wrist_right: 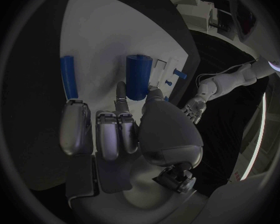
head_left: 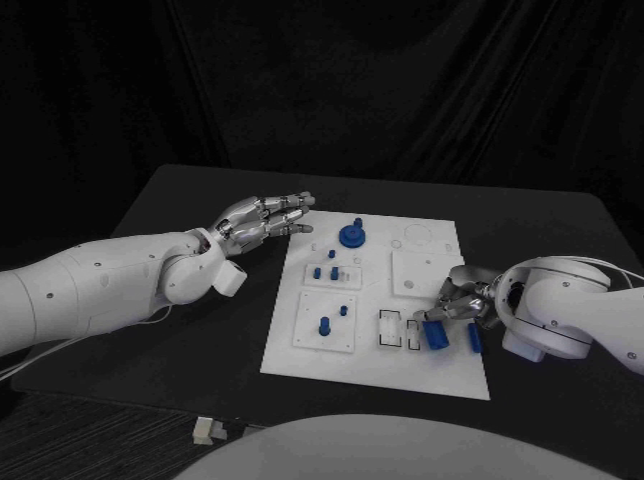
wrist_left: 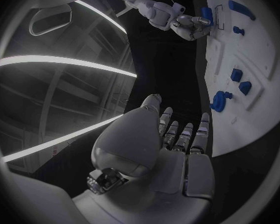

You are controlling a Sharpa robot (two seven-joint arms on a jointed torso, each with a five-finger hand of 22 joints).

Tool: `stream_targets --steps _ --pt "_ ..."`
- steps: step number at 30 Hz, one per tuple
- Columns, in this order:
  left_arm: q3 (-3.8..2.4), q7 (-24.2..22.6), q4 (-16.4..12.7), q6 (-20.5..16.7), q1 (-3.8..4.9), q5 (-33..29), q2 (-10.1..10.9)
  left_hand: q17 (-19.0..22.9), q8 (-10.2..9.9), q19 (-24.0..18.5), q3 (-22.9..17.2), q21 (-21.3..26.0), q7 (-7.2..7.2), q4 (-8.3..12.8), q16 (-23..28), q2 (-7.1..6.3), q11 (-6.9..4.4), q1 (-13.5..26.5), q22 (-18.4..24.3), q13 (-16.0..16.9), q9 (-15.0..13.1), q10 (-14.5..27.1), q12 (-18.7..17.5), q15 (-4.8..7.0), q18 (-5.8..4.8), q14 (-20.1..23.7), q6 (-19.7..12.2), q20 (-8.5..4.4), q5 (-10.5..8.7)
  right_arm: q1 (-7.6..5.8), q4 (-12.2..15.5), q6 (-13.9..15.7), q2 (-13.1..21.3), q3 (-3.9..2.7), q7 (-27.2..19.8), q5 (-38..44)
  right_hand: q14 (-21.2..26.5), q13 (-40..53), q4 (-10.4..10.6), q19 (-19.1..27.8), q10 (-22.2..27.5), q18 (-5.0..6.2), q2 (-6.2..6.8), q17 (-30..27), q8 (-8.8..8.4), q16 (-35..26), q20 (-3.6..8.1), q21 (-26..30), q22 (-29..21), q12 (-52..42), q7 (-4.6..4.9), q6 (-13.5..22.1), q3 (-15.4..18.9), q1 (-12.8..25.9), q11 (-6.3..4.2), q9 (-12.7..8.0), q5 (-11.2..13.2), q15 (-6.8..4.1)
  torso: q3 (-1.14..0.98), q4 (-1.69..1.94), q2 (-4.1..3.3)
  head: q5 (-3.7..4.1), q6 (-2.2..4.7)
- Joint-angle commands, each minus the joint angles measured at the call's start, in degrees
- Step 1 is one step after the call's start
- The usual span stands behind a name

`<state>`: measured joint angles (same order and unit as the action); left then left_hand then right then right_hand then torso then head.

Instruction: Assemble the parts on the task board

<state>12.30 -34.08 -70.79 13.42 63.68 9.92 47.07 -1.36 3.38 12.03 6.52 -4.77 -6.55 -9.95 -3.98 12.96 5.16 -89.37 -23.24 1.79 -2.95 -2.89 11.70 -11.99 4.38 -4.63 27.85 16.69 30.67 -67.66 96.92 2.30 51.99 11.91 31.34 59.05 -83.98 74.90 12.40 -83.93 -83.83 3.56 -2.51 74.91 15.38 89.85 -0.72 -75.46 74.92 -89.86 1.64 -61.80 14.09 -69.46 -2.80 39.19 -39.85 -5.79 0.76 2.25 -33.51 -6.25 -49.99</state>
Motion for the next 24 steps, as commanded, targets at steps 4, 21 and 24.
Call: stream_targets --steps 4,21,24 --pt "-0.06 -0.5 0.0 1.0 -0.1 -0.4 -0.1 -0.1 0.2 0.3 -0.5 -0.3 -0.4 0.0 -0.4 0.46 0.25 0.1 0.0 0.1 0.0 -0.1 0.3 -0.42 -0.49 -0.1 0.0 0.13 0.34 -0.19 0.0 6.8 -0.3 -0.02 -3.0 -11.2 -6.0 15.1 -5.5 -0.3 -6.2 -0.16 -2.13 15.1 1.25 0.1 0.53 0.5 10.6 -0.1 -1.12 -0.5 -7.1 -1.4 -0.47 2.9 -0.4 -0.52 0.0 -0.01 0.0 0.03 -0.01" --pt "-0.06 -0.3 0.1 1.5 -0.2 -0.4 -0.3 0.0 0.2 0.3 -0.6 -0.3 -0.42 0.0 -0.4 0.52 0.28 0.1 0.0 0.1 0.0 0.0 0.2 -0.46 -0.49 -0.1 -0.2 0.13 0.36 -0.16 -1.0 9.1 -3.3 -0.02 -2.2 -12.9 -6.0 15.1 -5.1 0.0 -6.2 0.0 -1.26 15.1 2.0 0.1 0.59 1.3 10.3 -0.1 -1.05 0.5 -9.5 -0.7 -0.46 3.8 1.1 -0.55 0.02 0.07 -0.04 0.17 -0.01" --pt "-0.06 -0.2 0.1 1.6 -0.22 -0.4 -0.3 0.0 0.2 0.3 -0.6 -0.3 -0.42 0.0 -0.4 0.52 0.28 0.1 0.0 0.1 0.0 0.0 0.2 -0.46 -0.49 -0.1 -0.2 0.13 0.36 -0.11 -1.3 8.4 -3.9 -0.01 -1.3 -12.5 -6.0 15.1 -4.8 0.1 -6.2 0.03 -1.03 15.1 2.14 0.1 0.56 1.5 10.3 -0.1 -0.98 0.9 -10.1 -0.4 -0.39 4.0 2.0 -0.5 0.02 0.08 -0.05 0.19 -0.01"
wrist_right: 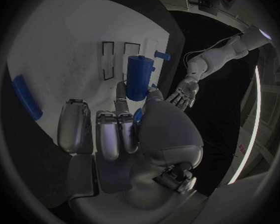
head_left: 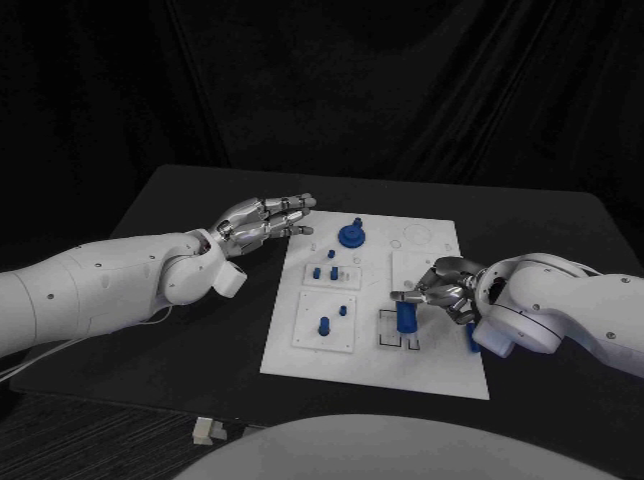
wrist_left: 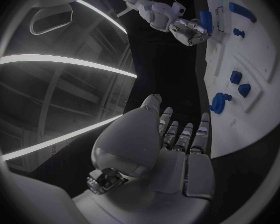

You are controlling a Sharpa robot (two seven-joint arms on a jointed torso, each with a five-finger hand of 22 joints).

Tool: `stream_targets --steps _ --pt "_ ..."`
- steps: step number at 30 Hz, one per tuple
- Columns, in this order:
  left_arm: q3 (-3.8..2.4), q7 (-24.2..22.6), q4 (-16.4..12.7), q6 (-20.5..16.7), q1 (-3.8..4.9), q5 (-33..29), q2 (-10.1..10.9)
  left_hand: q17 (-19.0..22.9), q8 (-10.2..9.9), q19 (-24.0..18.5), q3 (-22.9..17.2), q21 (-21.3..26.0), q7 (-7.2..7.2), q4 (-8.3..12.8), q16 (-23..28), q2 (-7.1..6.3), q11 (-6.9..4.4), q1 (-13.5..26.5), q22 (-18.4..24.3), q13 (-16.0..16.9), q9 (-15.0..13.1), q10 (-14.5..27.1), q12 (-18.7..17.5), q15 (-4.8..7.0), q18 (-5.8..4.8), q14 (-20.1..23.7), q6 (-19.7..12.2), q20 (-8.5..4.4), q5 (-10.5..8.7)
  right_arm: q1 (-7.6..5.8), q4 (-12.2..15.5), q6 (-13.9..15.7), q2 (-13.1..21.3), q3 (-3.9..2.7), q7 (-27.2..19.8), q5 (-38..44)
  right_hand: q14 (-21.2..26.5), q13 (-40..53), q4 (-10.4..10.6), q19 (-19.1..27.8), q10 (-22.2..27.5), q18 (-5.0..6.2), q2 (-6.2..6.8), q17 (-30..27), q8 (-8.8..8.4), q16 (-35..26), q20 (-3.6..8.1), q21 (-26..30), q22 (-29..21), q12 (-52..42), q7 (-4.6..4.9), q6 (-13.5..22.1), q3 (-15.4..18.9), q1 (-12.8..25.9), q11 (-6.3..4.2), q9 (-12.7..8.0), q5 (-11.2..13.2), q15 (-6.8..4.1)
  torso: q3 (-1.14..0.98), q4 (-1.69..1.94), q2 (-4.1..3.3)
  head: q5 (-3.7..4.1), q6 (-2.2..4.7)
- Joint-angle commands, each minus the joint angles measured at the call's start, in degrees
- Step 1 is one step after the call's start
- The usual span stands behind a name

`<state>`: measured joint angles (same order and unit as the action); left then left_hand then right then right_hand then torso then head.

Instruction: Assemble the parts on the task board

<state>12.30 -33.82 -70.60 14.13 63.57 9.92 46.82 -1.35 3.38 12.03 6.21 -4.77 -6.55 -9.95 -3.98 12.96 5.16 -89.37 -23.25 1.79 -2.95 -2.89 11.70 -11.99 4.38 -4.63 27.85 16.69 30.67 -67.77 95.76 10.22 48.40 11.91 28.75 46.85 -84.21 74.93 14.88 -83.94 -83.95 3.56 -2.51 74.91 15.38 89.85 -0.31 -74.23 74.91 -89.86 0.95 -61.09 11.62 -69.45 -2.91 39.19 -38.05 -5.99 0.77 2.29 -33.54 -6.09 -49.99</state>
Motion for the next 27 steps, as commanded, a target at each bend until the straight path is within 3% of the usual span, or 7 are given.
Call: stream_targets --steps 1,14,16,22,27 --pt "-0.06 -0.5 0.0 1.0 -0.12 -0.4 -0.1 -0.1 0.2 0.3 -0.2 -0.3 -0.42 0.0 -0.4 0.52 0.28 0.1 0.0 0.1 0.0 0.0 0.2 -0.46 -0.49 -0.1 -0.2 0.13 0.36 0.02 -0.2 0.2 -0.4 -0.01 1.6 -0.2 -5.8 15.1 -7.2 0.1 -6.1 0.04 -0.94 15.1 2.18 0.1 0.13 0.3 10.3 -0.1 -0.26 0.3 -7.9 -0.2 -0.25 4.1 0.6 -0.28 0.02 0.05 -0.01 0.01 -0.01" --pt "-0.06 -0.2 0.1 1.5 -0.31 -0.4 -0.2 0.0 0.2 0.3 -0.4 -0.3 -0.46 0.0 -0.4 0.63 0.32 0.1 0.0 0.1 0.0 0.0 0.1 -0.52 -0.5 -0.1 -0.2 0.13 0.37 0.25 -0.3 -4.5 -1.6 0.0 4.9 1.6 -5.8 15.1 -6.1 0.2 -6.1 0.1 -0.02 15.1 2.43 0.1 -0.13 0.7 10.2 -0.1 0.14 1.3 -10.1 1.3 0.11 4.3 6.0 0.01 0.01 0.0 -0.01 -0.06 -0.01" --pt "-0.06 -0.2 0.1 1.6 -0.33 -0.4 -0.2 -0.1 0.2 0.4 -0.5 -0.3 -0.48 -0.1 -0.4 0.69 0.34 0.0 0.0 0.0 0.0 0.0 0.1 -0.56 -0.51 -0.1 -0.3 0.13 0.37 0.26 -0.2 -5.2 -1.7 0.0 5.5 2.3 -5.8 15.1 -5.5 0.1 -6.1 0.09 0.27 15.1 2.45 0.1 -0.22 0.7 10.2 -0.1 0.31 1.6 -10.2 2.2 0.26 4.3 8.5 0.13 0.01 -0.02 0.0 -0.15 -0.01" --pt "-0.06 -0.1 0.1 1.8 -0.37 -0.4 -0.1 -0.1 0.2 0.4 -0.5 -0.3 -0.48 -0.1 -0.4 0.69 0.34 0.0 0.0 0.0 0.0 0.0 0.1 -0.56 -0.51 -0.1 -0.3 0.13 0.37 0.29 -0.2 -6.6 -2.0 0.0 6.2 2.9 -5.8 15.1 -4.9 0.1 -6.1 0.13 0.46 15.1 2.55 0.1 -0.34 0.9 10.2 -0.1 0.49 1.8 -10.3 3.1 0.42 4.3 10.7 0.26 0.0 -0.03 0.02 -0.3 -0.01" --pt "-0.06 -0.1 0.1 1.9 -0.38 -0.4 -0.1 -0.1 0.2 0.4 -0.5 -0.3 -0.48 -0.1 -0.4 0.69 0.34 0.0 0.0 0.0 0.0 0.0 0.1 -0.56 -0.51 -0.1 -0.3 0.13 0.37 0.32 -0.3 -7.0 -2.3 0.0 6.4 3.1 -5.8 15.1 -3.6 0.2 -6.1 0.15 0.54 15.1 2.84 0.1 -0.51 1.0 10.1 -0.1 0.67 1.9 -10.1 4.7 0.59 4.4 14.2 0.42 0.01 -0.04 0.05 -0.41 -0.01"
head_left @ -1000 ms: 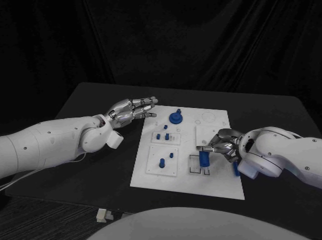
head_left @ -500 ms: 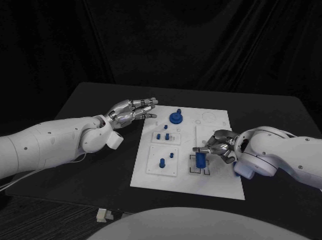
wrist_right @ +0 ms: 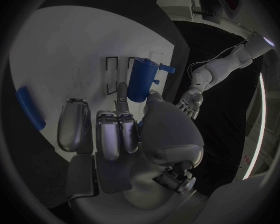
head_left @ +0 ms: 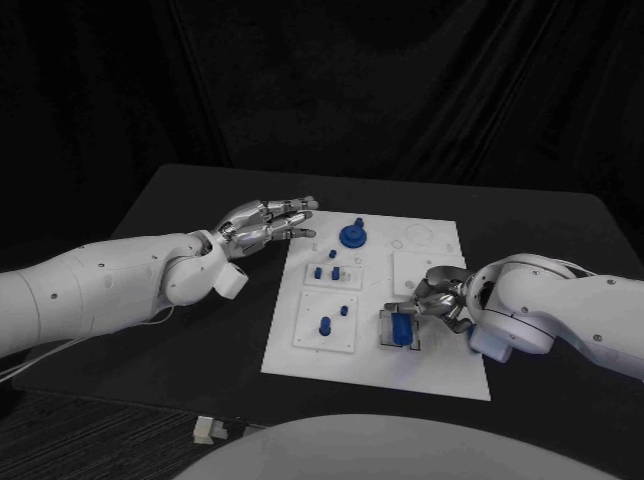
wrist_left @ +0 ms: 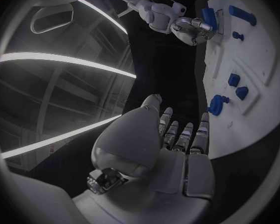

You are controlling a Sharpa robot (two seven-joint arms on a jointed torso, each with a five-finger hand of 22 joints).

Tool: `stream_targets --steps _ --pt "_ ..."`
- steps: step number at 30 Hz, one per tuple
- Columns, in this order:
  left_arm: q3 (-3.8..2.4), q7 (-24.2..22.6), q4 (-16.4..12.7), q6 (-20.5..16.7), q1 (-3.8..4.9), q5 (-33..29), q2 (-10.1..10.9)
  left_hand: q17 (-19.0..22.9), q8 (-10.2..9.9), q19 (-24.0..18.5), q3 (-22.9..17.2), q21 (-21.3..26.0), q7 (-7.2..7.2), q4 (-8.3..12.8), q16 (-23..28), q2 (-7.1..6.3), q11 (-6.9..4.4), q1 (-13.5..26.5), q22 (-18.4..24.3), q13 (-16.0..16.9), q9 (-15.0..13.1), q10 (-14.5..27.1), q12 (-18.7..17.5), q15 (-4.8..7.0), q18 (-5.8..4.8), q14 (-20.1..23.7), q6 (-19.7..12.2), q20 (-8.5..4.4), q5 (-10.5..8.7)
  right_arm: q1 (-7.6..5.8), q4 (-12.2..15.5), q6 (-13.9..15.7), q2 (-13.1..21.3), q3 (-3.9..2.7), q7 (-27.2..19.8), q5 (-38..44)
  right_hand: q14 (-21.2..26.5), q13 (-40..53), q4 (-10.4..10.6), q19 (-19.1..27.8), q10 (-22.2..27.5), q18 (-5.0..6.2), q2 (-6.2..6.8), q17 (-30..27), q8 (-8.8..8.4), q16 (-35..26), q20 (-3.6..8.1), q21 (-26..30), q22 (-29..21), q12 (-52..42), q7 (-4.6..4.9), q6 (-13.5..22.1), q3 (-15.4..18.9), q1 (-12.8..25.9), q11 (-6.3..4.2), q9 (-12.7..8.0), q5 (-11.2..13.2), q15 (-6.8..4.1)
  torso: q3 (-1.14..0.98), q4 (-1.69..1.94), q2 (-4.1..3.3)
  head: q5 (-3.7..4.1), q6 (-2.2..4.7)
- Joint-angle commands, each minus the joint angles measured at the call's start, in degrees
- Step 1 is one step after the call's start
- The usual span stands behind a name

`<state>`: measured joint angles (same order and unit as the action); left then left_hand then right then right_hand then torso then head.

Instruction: Assemble the parts on the task board

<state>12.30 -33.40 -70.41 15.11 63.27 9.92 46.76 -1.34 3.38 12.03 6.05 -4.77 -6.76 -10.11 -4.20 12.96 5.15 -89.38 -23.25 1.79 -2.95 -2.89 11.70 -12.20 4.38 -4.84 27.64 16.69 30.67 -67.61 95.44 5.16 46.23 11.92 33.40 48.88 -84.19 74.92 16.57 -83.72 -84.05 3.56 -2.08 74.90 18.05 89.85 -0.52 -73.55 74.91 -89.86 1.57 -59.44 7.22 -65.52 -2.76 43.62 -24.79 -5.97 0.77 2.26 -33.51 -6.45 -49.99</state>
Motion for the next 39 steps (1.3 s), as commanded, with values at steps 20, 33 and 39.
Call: stream_targets --steps 20,33,39 --pt "-0.06 0.1 0.1 1.6 -0.11 -0.4 -0.2 0.0 0.2 0.4 -0.6 -0.3 -0.38 0.0 -0.2 0.87 0.44 0.1 0.1 0.0 0.0 0.1 0.1 -0.45 -0.53 0.2 0.3 0.13 0.37 0.36 -0.4 -2.0 -1.0 -0.02 1.9 1.2 -5.8 15.1 -2.9 0.0 -5.9 0.25 -0.12 15.1 0.84 0.1 -0.52 0.9 10.0 -0.1 0.32 0.6 -4.5 3.7 0.68 0.3 7.5 0.61 -0.01 0.01 -0.01 -0.07 -0.01" --pt "-0.06 0.6 0.2 2.1 -0.14 -0.4 -0.3 0.0 0.5 0.5 -0.9 -0.4 -0.56 -0.1 -0.2 0.96 0.62 0.1 0.1 0.1 -0.2 0.1 0.2 -0.5 -0.55 0.2 1.2 0.13 0.36 0.45 -0.8 -1.9 -1.3 -0.02 1.9 1.2 -5.8 15.1 -0.5 0.2 -5.9 0.36 -0.48 15.1 1.27 0.1 -0.62 1.5 9.9 -0.1 0.47 1.1 -2.7 6.7 0.82 0.6 12.7 0.72 -0.01 -0.03 0.01 -0.22 -0.01" --pt "-0.06 0.7 0.2 2.2 -0.16 -0.4 -0.3 0.0 0.5 0.5 -1.0 -0.4 -0.64 -0.1 -0.2 0.95 0.71 0.1 0.1 0.1 -0.2 0.0 0.3 -0.51 -0.56 0.2 1.5 0.13 0.35 0.45 -1.0 -2.2 -1.3 -0.02 1.9 1.2 -5.8 15.1 -0.4 0.3 -5.9 0.41 -0.05 15.1 1.33 0.1 -0.67 1.8 9.8 -0.1 0.55 1.3 -1.8 7.7 0.89 0.6 14.6 0.78 -0.01 -0.01 -0.01 -0.23 -0.01"
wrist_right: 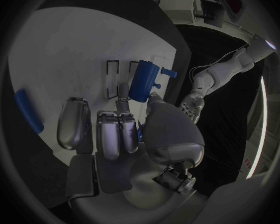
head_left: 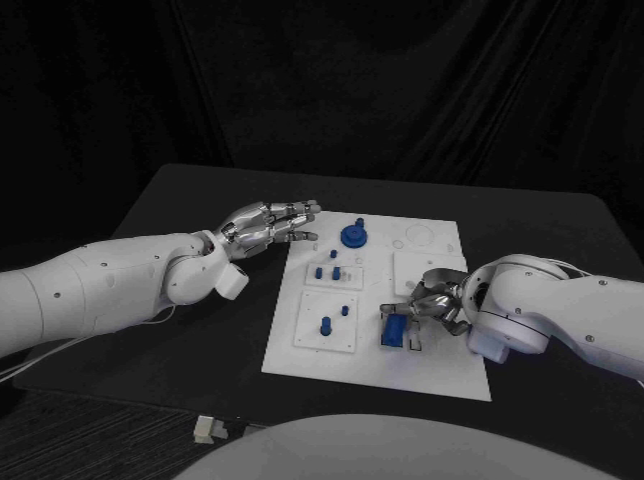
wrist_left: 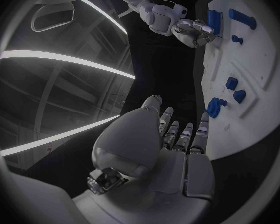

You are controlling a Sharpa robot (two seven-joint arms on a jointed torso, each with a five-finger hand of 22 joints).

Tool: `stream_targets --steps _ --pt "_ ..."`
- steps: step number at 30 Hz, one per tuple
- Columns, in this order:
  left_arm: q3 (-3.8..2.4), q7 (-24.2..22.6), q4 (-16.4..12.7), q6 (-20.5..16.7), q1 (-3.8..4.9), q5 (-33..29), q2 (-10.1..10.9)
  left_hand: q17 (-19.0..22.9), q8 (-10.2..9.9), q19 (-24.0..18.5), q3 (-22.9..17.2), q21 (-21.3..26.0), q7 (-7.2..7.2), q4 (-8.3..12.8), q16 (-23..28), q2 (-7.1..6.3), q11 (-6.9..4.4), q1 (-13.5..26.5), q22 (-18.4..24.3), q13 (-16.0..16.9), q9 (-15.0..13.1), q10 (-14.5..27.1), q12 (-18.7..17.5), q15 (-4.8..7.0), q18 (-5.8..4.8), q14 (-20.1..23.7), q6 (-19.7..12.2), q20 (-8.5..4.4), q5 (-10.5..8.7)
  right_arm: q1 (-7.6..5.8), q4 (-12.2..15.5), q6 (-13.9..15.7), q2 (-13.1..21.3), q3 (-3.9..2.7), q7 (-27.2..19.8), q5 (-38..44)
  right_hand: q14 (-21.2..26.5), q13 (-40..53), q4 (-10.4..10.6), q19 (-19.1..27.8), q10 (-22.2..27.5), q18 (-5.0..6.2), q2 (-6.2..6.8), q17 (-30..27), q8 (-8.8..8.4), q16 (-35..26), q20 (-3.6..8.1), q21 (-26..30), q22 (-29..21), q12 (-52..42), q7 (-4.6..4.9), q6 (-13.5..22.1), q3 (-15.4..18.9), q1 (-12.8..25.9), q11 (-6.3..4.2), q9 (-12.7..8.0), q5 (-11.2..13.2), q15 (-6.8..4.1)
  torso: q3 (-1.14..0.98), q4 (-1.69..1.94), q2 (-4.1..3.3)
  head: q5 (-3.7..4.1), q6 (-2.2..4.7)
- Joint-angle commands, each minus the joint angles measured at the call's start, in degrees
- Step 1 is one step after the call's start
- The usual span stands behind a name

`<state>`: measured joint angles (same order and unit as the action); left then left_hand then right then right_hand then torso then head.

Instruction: Assemble the parts on the task board

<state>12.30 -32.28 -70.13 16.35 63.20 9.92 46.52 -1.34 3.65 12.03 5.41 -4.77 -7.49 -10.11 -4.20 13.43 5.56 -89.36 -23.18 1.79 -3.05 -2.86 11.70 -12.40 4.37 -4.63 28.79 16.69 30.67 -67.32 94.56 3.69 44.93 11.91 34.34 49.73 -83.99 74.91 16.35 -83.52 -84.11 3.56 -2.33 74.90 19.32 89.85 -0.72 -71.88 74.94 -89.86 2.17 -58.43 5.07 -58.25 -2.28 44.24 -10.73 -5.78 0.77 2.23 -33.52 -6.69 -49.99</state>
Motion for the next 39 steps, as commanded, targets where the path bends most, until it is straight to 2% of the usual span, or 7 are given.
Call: stream_targets --steps 1,13,18,25,32,35,39 --pt "-0.06 -0.4 -0.1 0.9 -0.09 -0.4 -0.1 0.0 0.3 0.5 -0.3 -0.4 0.09 -0.1 -0.2 0.48 0.3 0.1 0.1 0.1 -0.1 0.0 0.3 -0.31 -0.56 0.0 0.4 0.13 0.35 0.18 -0.1 -0.8 -0.1 0.0 1.0 0.3 -6.0 15.1 -0.2 0.1 -5.9 0.41 0.22 15.1 0.06 0.1 -0.47 0.1 9.8 -0.1 -0.06 0.3 0.4 0.4 0.4 0.0 0.6 0.59 0.0 0.02 -0.01 0.01 -0.01" --pt "-0.06 -0.1 0.0 1.3 -0.14 -0.4 -0.2 -0.1 0.4 0.4 -0.4 -0.3 -0.03 -0.1 -0.2 0.44 0.44 0.2 0.2 0.1 -0.2 0.0 0.4 -0.31 -0.57 0.0 0.9 0.13 0.34 0.19 -0.2 -1.5 -0.1 0.0 1.0 0.3 -6.0 15.1 -0.2 0.2 -5.9 0.48 2.34 15.1 0.1 0.1 -0.62 0.7 9.7 -0.1 0.25 1.5 2.1 1.2 0.64 0.0 6.8 0.77 0.0 0.02 0.03 -0.06 -0.01" --pt "-0.06 0.1 0.0 1.5 -0.17 -0.4 -0.2 -0.1 0.5 0.4 -0.5 -0.3 -0.07 -0.2 -0.3 0.42 0.49 0.2 0.2 0.1 -0.2 -0.1 0.4 -0.31 -0.57 0.0 1.1 0.13 0.34 0.19 -0.1 -2.1 -0.1 0.0 1.0 1.1 -6.0 15.1 -0.2 0.3 -5.9 0.55 3.66 15.1 0.29 0.1 -0.69 1.1 9.6 -0.1 0.38 2.1 1.9 0.9 0.75 0.2 7.5 0.86 -0.01 0.03 0.0 0.0 -0.01" --pt "-0.06 0.4 0.1 1.7 -0.23 -0.4 -0.2 -0.1 0.6 0.4 -0.6 -0.3 -0.19 -0.2 -0.3 0.36 0.63 0.2 0.2 0.1 -0.2 -0.1 0.5 -0.37 -0.58 0.0 1.5 0.13 0.34 0.2 0.0 -1.5 0.1 0.0 0.5 1.6 -6.0 15.1 0.6 0.3 -5.9 0.63 9.69 15.1 1.44 0.1 -0.71 1.6 9.4 -0.1 0.47 3.5 -0.8 5.9 0.82 1.3 7.9 0.89 -0.01 0.05 0.0 -0.11 -0.01" --pt "-0.06 0.5 0.1 1.8 -0.28 -0.4 -0.1 -0.1 0.7 0.5 -0.7 -0.3 -0.27 -0.2 -0.3 0.33 0.71 0.2 0.2 0.1 -0.3 -0.2 0.6 -0.39 -0.59 0.0 1.8 0.13 0.33 0.12 1.6 4.5 2.2 -0.01 -3.3 1.7 -6.0 15.1 0.6 0.0 -5.9 0.52 6.4 15.1 3.23 0.1 -0.75 1.2 9.6 -0.1 0.44 4.3 1.3 11.0 0.81 2.6 7.7 0.93 0.0 0.04 0.02 -0.37 -0.01" --pt "-0.06 0.5 0.1 1.7 -0.3 -0.4 -0.1 -0.1 0.7 0.5 -0.7 -0.4 -0.29 -0.2 -0.3 0.32 0.74 0.2 0.2 0.1 -0.3 -0.2 0.6 -0.4 -0.59 0.0 1.9 0.13 0.33 -0.59 3.3 8.4 4.1 -0.02 -6.6 1.7 -6.0 15.1 0.4 -0.3 -5.9 0.37 4.7 15.1 5.31 0.1 -0.65 0.3 9.9 -0.1 0.11 4.0 1.5 10.8 0.57 3.9 7.4 0.76 0.0 0.04 0.01 -0.3 -0.01" --pt "-0.06 0.4 0.1 1.6 -0.31 -0.4 0.0 -0.1 0.8 0.6 -0.8 -0.4 -0.32 -0.2 -0.4 0.29 0.79 0.2 0.1 0.1 -0.3 -0.2 0.7 -0.39 -0.58 -0.1 2.1 0.13 0.33 -2.51 4.9 9.4 6.4 -0.02 -8.0 2.5 -6.0 15.1 0.2 -0.7 -5.9 0.22 2.81 15.1 7.65 0.1 -0.42 -0.5 10.1 -0.1 -0.14 5.0 1.7 7.4 0.31 5.6 5.4 0.54 -0.01 0.04 0.01 -0.17 -0.01"
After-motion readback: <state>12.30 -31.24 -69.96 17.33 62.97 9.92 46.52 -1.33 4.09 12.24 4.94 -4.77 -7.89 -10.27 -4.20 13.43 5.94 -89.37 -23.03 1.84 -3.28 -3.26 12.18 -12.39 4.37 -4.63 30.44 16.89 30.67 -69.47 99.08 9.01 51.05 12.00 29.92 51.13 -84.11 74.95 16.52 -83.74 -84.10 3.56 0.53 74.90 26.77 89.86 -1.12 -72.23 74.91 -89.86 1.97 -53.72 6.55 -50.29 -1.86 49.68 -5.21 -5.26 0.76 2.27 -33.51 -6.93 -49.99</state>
